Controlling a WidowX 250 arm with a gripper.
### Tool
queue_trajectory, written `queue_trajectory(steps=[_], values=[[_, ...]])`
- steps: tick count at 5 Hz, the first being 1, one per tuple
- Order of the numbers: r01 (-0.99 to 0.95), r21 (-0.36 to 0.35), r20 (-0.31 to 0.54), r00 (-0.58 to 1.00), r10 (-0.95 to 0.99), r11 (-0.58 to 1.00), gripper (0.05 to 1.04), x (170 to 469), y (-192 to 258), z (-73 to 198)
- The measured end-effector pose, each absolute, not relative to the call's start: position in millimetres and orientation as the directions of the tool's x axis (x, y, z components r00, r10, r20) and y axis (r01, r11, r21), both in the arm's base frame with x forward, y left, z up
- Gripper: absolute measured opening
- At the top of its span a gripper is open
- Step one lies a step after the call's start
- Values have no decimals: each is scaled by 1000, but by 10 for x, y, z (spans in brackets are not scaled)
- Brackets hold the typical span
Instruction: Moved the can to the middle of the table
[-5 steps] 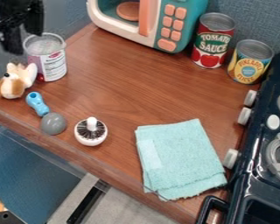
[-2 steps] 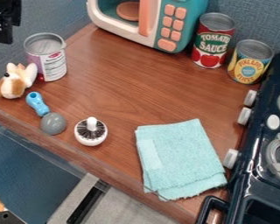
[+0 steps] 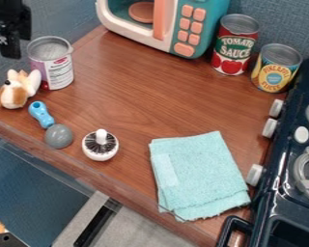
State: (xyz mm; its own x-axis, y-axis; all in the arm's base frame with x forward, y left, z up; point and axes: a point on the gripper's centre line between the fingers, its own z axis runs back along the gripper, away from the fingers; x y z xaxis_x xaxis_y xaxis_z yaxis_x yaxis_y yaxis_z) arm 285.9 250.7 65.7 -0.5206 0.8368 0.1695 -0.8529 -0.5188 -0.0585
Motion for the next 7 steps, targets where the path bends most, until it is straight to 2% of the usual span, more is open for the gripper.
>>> queue_trajectory(steps=[3, 5, 7], values=[[-932, -29, 99, -363, 927, -362, 999, 3149, 2046, 617], [-991, 10, 61, -132, 989, -132, 999, 3426, 1187, 509], [-999, -16, 22, 36, 999, 37, 999, 3700, 528, 598]])
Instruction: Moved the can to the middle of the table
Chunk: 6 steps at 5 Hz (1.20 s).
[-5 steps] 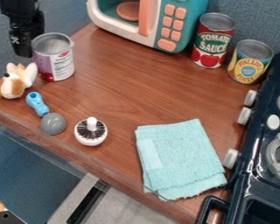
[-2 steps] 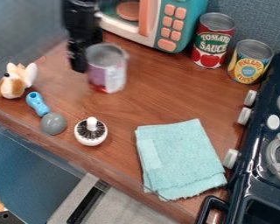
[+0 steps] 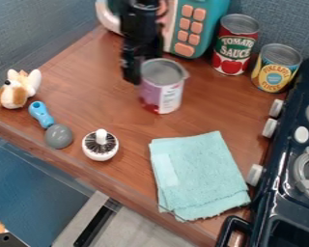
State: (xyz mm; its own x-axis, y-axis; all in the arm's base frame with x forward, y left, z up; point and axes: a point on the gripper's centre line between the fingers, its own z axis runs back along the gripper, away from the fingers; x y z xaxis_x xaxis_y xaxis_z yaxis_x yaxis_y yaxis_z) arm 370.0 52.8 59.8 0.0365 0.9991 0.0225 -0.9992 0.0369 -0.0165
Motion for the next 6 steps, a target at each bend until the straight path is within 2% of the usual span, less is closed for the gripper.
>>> queue_trajectory(steps=[1, 2, 4, 5, 6], values=[[-989, -22, 35, 143, 989, 144, 999, 3814, 148, 589], [-975, -7, 7, 223, 975, 223, 999, 3852, -145, 577], [-954, -32, -2, 299, 954, 298, 999, 3895, -433, 626], [-953, -31, 0, 301, 954, 301, 999, 3892, -453, 632], [-969, -62, -11, 239, 971, 238, 1000, 3788, -205, 868]])
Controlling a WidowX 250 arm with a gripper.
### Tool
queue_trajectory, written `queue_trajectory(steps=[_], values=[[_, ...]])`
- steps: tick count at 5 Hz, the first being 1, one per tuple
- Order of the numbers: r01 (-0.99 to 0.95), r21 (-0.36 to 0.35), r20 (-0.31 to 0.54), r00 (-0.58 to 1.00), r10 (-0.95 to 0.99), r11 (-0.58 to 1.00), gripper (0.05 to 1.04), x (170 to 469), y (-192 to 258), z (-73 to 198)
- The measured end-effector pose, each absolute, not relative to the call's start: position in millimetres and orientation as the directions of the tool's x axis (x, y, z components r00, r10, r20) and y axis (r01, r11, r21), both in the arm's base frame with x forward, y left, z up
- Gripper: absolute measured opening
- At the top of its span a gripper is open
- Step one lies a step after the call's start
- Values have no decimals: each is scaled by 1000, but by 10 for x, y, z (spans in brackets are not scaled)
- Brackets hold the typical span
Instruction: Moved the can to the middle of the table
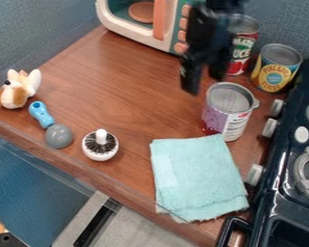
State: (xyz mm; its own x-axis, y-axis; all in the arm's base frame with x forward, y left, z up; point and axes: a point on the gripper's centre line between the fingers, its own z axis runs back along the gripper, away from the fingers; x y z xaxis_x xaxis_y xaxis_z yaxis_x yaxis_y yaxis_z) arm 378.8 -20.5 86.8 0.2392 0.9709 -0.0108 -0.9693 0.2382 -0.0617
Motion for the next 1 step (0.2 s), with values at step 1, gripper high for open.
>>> queue_trajectory(steps=[1], values=[[-972, -103, 30, 207, 978, 209, 999, 3671, 94, 1224]])
